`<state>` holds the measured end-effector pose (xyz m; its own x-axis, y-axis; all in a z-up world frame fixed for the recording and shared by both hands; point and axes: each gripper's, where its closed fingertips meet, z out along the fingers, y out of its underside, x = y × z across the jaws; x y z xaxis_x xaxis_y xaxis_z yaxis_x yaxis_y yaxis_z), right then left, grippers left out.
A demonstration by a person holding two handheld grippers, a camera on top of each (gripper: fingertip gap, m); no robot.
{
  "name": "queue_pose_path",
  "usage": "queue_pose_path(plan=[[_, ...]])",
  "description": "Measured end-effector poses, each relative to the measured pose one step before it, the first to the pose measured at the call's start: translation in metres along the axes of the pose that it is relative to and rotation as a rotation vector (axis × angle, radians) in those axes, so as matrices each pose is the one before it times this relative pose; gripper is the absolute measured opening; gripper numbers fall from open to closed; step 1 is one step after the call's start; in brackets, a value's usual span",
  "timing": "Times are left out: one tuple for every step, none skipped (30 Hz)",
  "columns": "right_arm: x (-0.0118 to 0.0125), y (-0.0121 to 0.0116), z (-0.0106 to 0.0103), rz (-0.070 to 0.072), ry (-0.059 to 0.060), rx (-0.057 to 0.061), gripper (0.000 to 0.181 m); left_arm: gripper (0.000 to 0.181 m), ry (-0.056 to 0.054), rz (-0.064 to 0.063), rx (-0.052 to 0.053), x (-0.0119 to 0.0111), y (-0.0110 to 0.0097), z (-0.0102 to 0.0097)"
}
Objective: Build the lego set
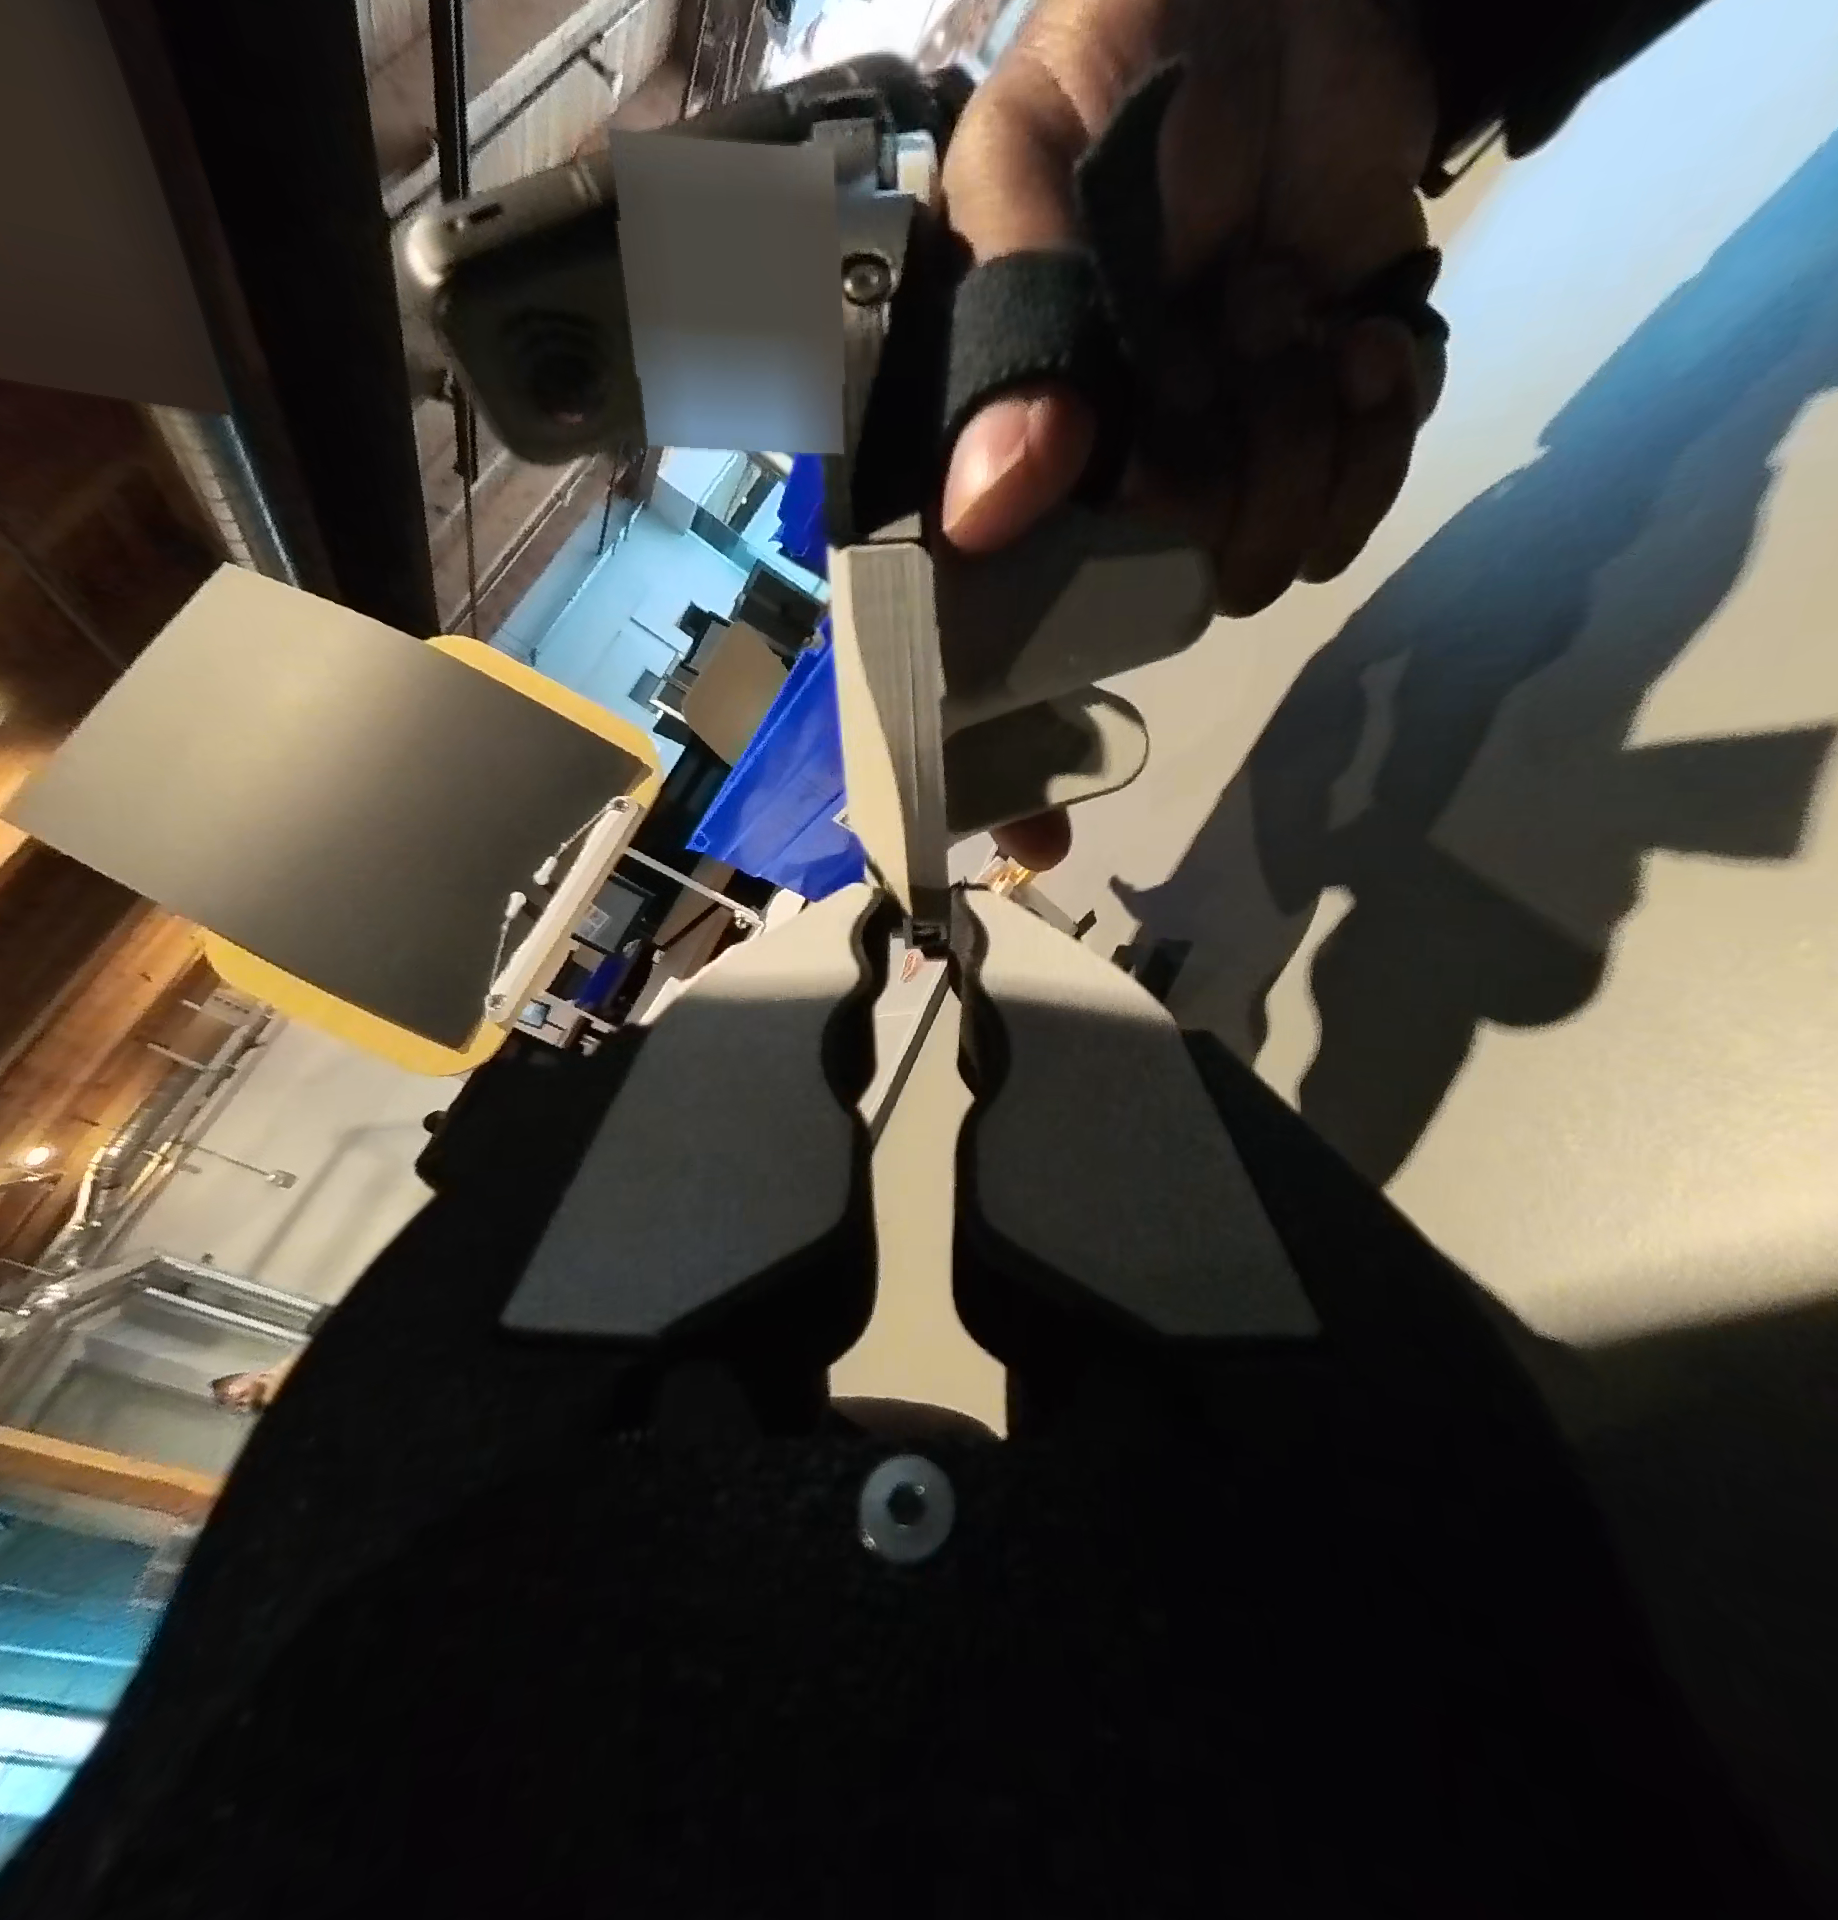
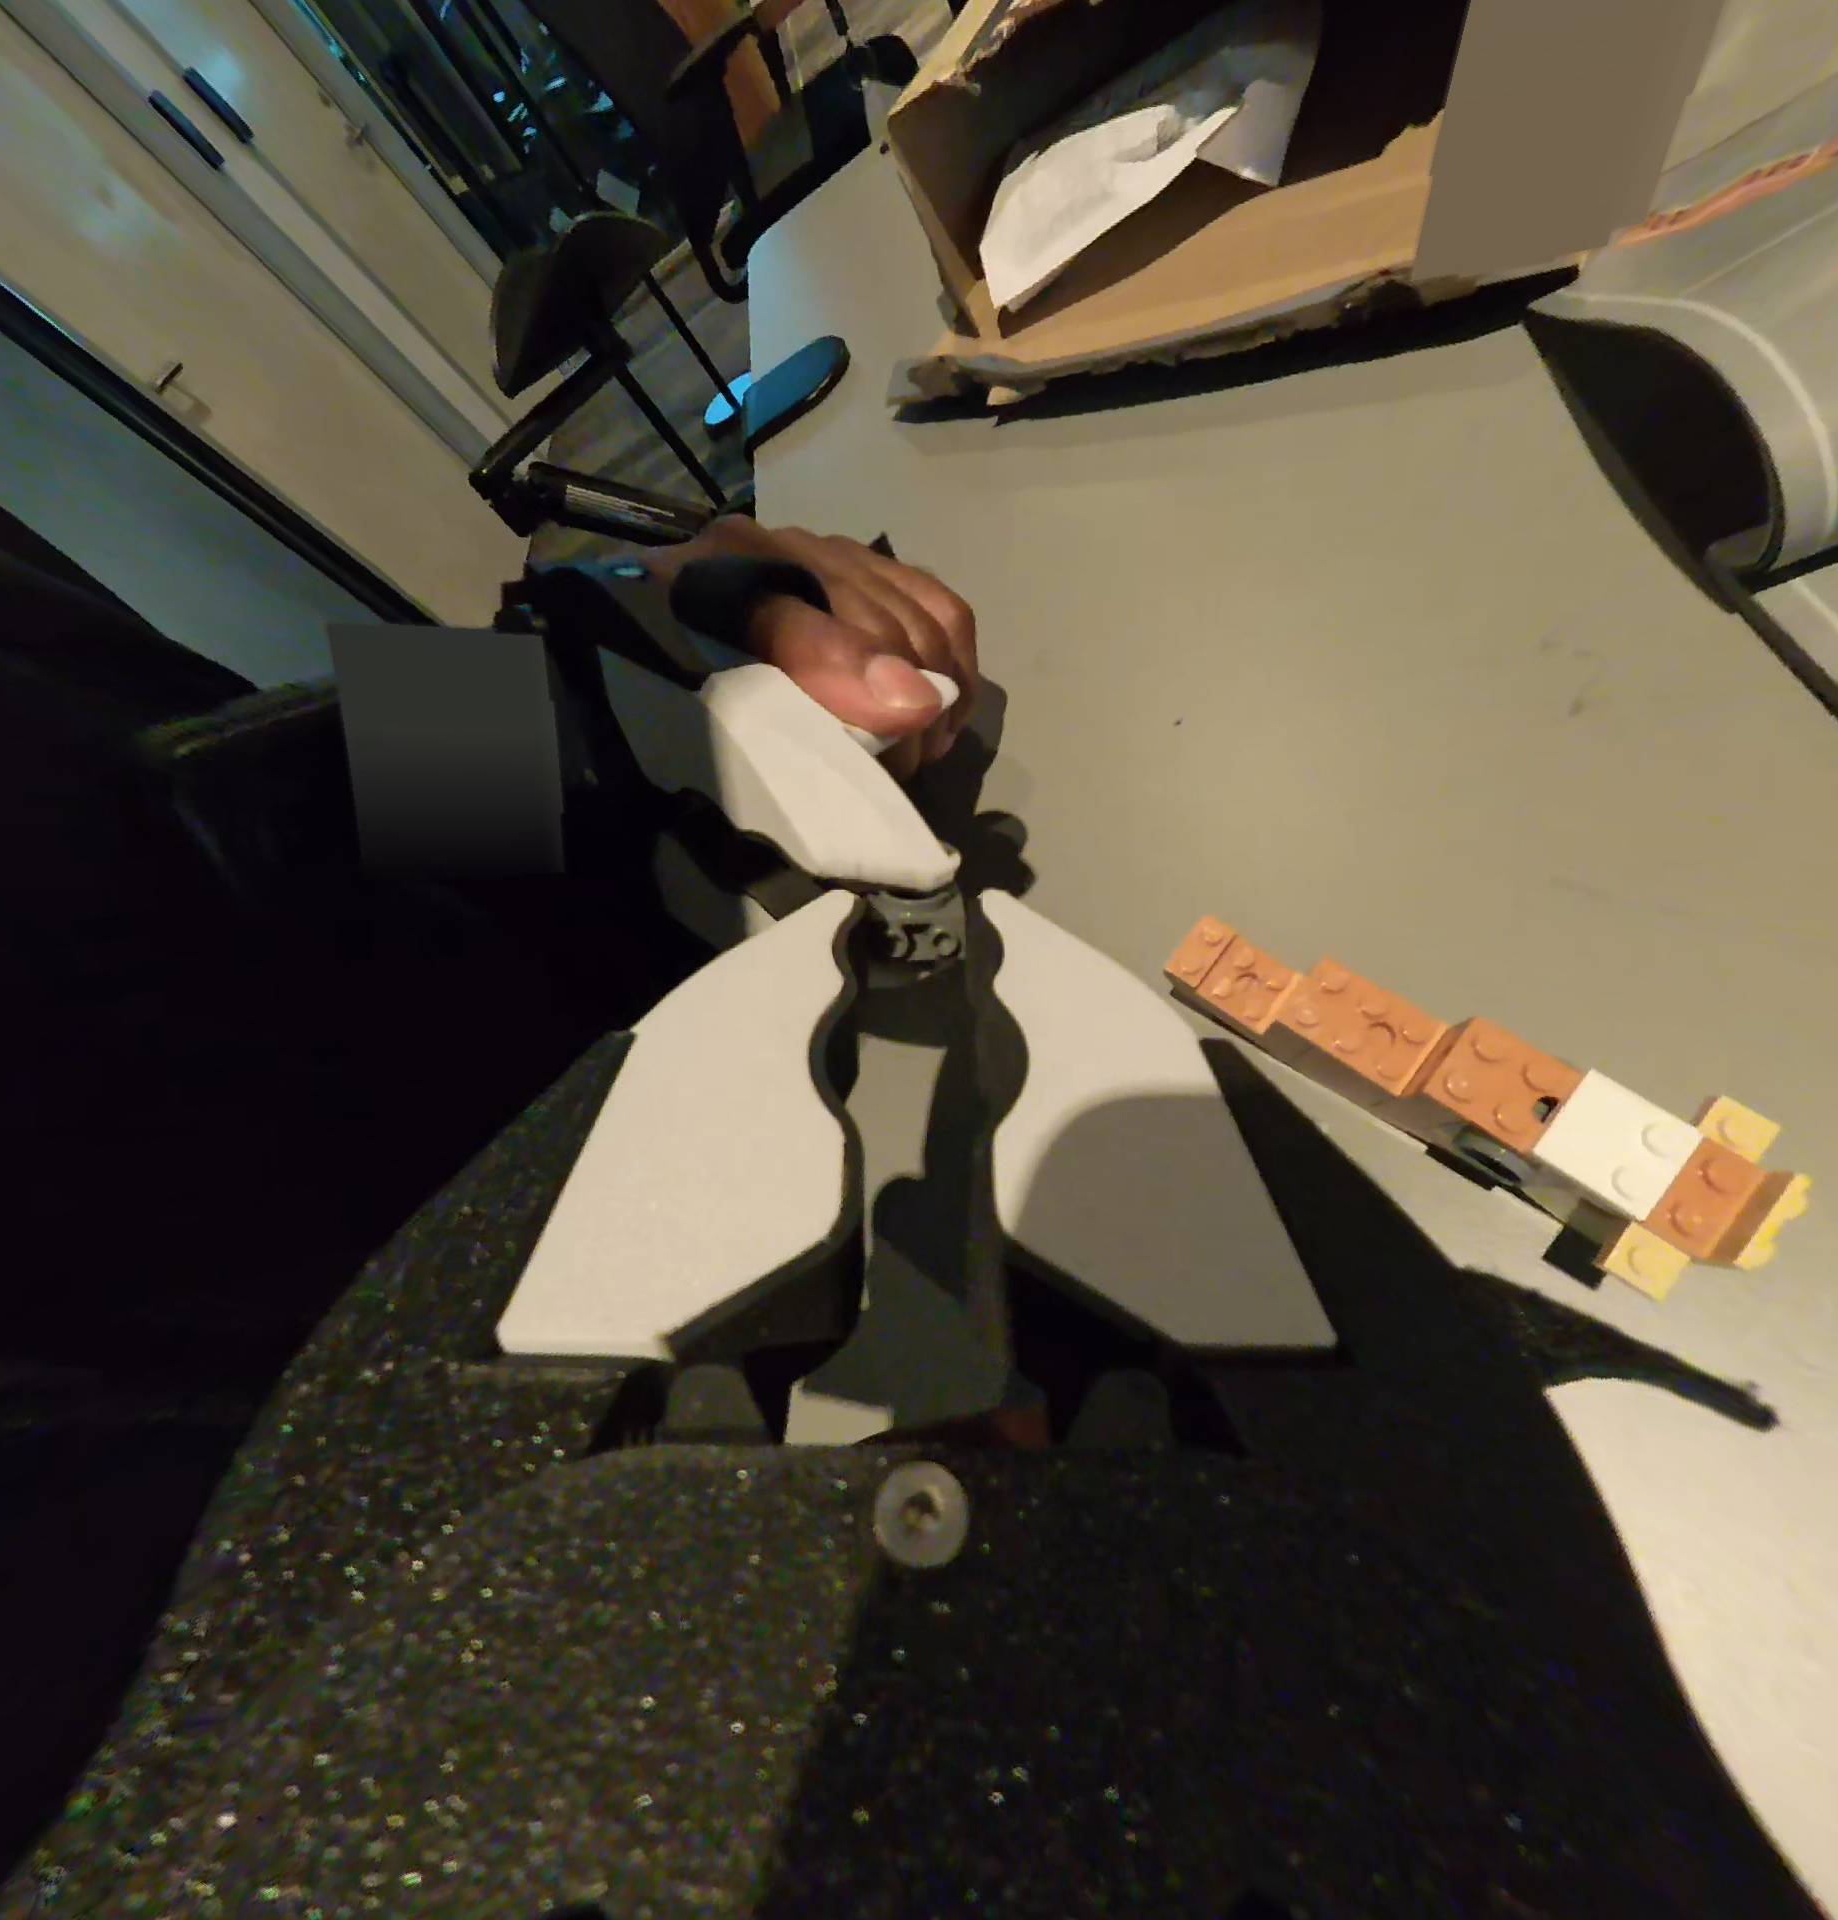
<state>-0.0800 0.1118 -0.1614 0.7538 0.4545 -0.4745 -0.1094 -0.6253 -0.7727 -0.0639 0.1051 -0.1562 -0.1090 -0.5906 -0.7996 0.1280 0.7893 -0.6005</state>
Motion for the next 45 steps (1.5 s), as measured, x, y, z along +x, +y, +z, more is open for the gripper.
queue_pose_path(plan=[[0.00046,0.00002,0.00016,0.0027,0.0027,0.0026,0.017,0.009,0.0012,-0.0052,-0.0015,-0.00021,0.00034,0.00020],[0.00068,0.00037,0.00018,0.0030,0.0026,0.0011,0.017,0.009,0.0032,-0.0032,-0.0025,0.00038,0.00048,0.00028],[0.00067,0.00031,0.00019,0.0031,0.0019,0.0025,0.017,0.009,0.0041,-0.0020,-0.0034,0.00040,0.00061,0.00031],[0.00042,0.00010,0.00001,0.0036,0.0011,0.0038,0.017,0.009,0.0025,-0.0014,-0.0035,0.00029,0.00060,0.00032],[0.00032,-0.00005,-0.00008,0.0030,0.0007,0.0037,0.017,0.009,0.0014,-0.0024,-0.0016,0.00009,0.00021,0.00026],[0.00039,-0.00006,-0.00005,0.0009,0.0020,0.0038,0.017,0.009,0.0017,-0.0028,-0.0015,0.00017,0.00034,0.00025],[0.00024,-0.00040,-0.00010,-0.0005,0.0015,0.0062,0.018,0.009,0.0013,-0.0015,-0.0019,0.00009,0.00031,0.00024],[0.00027,-0.00071,-0.00037,0.0023,0.0006,0.0075,0.018,0.009,0.0013,-0.0019,-0.0023,-0.00001,0.00051,0.00018],[0.00013,-0.00156,-0.00066,0.0032,-0.0017,0.0124,0.019,0.009,0.0013,-0.0013,-0.0035,0.00013,0.00058,0.00023],[0.00066,-0.00136,-0.00087,0.0051,0.0000,0.0109,0.020,0.009,0.0007,0.0007,-0.0044,0.00016,0.00088,0.00017],[0.00095,-0.00079,-0.00088,0.0030,0.0015,0.0079,0.024,0.009,-0.0033,-0.0010,-0.0022,-0.00055,0.00035,0.00022],[0.00030,-0.00167,-0.00127,0.0052,-0.0039,0.0147,0.024,0.009,0.0042,-0.0030,-0.0013,0.00040,0.00045,0.00013],[-0.00023,-0.00182,-0.00156,0.0087,-0.0080,0.0153,0.025,0.009,0.0039,-0.0003,-0.0035,0.00057,0.00069,0.00014],[-0.00007,-0.00208,-0.00191,0.0064,-0.0061,0.0168,0.026,0.009,-0.0001,0.0016,-0.0055,0.00015,0.00094,0.00033],[0.00089,-0.00194,-0.00207,0.0025,0.0022,0.0178,0.026,0.009,-0.0019,-0.0007,-0.0067,-0.00044,0.00110,0.00038],[0.00206,-0.00095,-0.00218,0.0014,0.0108,0.0107,0.026,0.009,-0.0050,-0.0056,-0.0109,-0.00117,0.00197,0.00056],[0.00210,-0.00125,-0.00202,-0.0040,0.0110,0.0139,0.027,0.010,-0.0121,-0.0123,-0.0187,-0.00300,0.00338,0.00070],[0.00117,-0.00315,-0.00198,-0.0097,0.0074,0.0284,0.028,0.009,-0.0146,-0.0191,-0.0203,-0.00390,0.00407,0.00067],[0.00152,-0.00483,-0.00213,-0.0051,0.0107,0.0411,0.028,0.009,-0.0119,-0.0252,-0.0138,-0.00408,0.00339,0.00032],[0.00188,-0.00481,-0.00182,0.0059,0.0105,0.0410,0.027,0.009,-0.0090,-0.0291,-0.0046,-0.00380,0.00195,0.00013],[0.00110,-0.00336,-0.00106,0.0131,0.0023,0.0292,0.026,0.009,-0.0075,-0.0283,0.0010,-0.00353,0.00093,-0.00001],[0.00095,-0.00127,-0.00006,0.0141,0.0010,0.0123,0.025,0.009,-0.0037,-0.0240,0.0011,-0.00246,0.00071,0.00010],[0.00167,0.00126,0.00088,0.0092,0.0062,-0.0065,0.024,0.009,-0.0009,-0.0159,0.0001,-0.00142,0.00065,0.00013],[0.00114,0.00238,0.00168,-0.0003,0.0053,-0.0148,0.024,0.009,0.0023,-0.0079,0.0039,-0.00034,-0.00006,-0.00001],[-0.00019,0.00251,0.00218,-0.0037,0.0011,-0.0161,0.024,0.009,0.0046,-0.0026,0.0071,0.00063,-0.00101,-0.00021],[-0.00101,0.00245,0.00255,-0.0032,-0.0029,-0.0178,0.024,0.009,0.0038,0.0018,0.0044,0.00084,-0.00084,-0.00005],[-0.00160,0.00175,0.00274,-0.0043,-0.0052,-0.0136,0.025,0.009,0.0026,0.0059,0.0004,0.00093,-0.00015,0.00001],[-0.00106,0.00040,0.00247,-0.0064,-0.0027,-0.0066,0.026,0.010,0.0030,0.0074,-0.0006,0.00107,-0.00009,0.00006],[-0.00055,-0.00110,0.00176,-0.0072,0.0003,0.0033,0.026,0.009,0.0047,0.0069,0.0035,0.00135,-0.00064,0.00006],[-0.00066,-0.00184,0.00102,-0.0052,-0.0022,0.0059,0.026,0.009,0.0045,0.0045,0.0076,0.00105,-0.00127,-0.00019],[-0.00028,-0.00176,0.00065,-0.0024,-0.0030,0.0036,0.026,0.009,0.0012,-0.0007,0.0045,0.00033,-0.00082,-0.00016],[0.00011,-0.00150,0.00034,-0.0030,-0.0013,0.0025,0.026,0.010,-0.0024,-0.0049,-0.0006,-0.00088,0.00027,-0.00014],[0.00061,-0.00113,0.00008,-0.0030,0.0009,0.0009,0.026,0.009,-0.0024,-0.0085,0.0003,-0.00112,0.00048,-0.00023],[0.00071,-0.00044,-0.00006,-0.0019,0.0021,-0.0019,0.026,0.009,-0.0018,-0.0114,0.0038,-0.00129,-0.00023,-0.00042],[0.00046,-0.00027,-0.00007,-0.0018,0.0016,-0.0024,0.026,0.009,-0.0018,-0.0110,0.0066,-0.00123,-0.00069,-0.00040],[0.00000,-0.00009,-0.00022,-0.0024,0.0001,-0.0009,0.025,0.009,-0.0026,-0.0091,0.0038,-0.00114,-0.00025,-0.00037],[-0.00006,0.00006,-0.00023,-0.0017,0.0006,-0.0018,0.025,0.009,-0.0025,-0.0059,0.0009,-0.00089,0.00009,-0.00023],[0.00035,0.00023,-0.00031,-0.0020,0.0026,-0.0017,0.025,0.009,-0.0014,-0.0039,-0.0003,-0.00064,0.00027,0.00001],[0.00060,0.00034,-0.00022,-0.0020,0.0037,-0.0012,0.025,0.010,-0.0009,-0.0024,-0.0009,-0.00040,0.00023,0.00010],[0.00052,0.00051,-0.00029,-0.0017,0.0033,-0.0015,0.025,0.010,-0.0002,-0.0008,-0.0025,-0.00016,0.00048,0.00030],[0.00071,0.00039,-0.00025,-0.0018,0.0038,-0.0012,0.025,0.010,0.0002,0.0003,-0.0035,0.00002,0.00069,0.00024],[0.00103,0.00051,-0.00024,-0.0022,0.0056,-0.0015,0.024,0.010,-0.0005,0.0008,-0.0039,-0.00011,0.00061,0.00032],[0.00156,0.00039,-0.00022,-0.0040,0.0088,-0.0026,0.024,0.009,-0.0006,0.0006,-0.0031,-0.00011,0.00064,0.00027],[0.00190,0.00049,-0.00029,-0.0068,0.0118,-0.0043,0.024,0.009,-0.0005,0.0004,-0.0027,-0.00006,0.00044,0.00021],[0.00183,0.00057,-0.00012,-0.0092,0.0126,-0.0061,0.024,0.009,-0.0002,0.0009,-0.0033,0.00001,0.00059,0.00017]])
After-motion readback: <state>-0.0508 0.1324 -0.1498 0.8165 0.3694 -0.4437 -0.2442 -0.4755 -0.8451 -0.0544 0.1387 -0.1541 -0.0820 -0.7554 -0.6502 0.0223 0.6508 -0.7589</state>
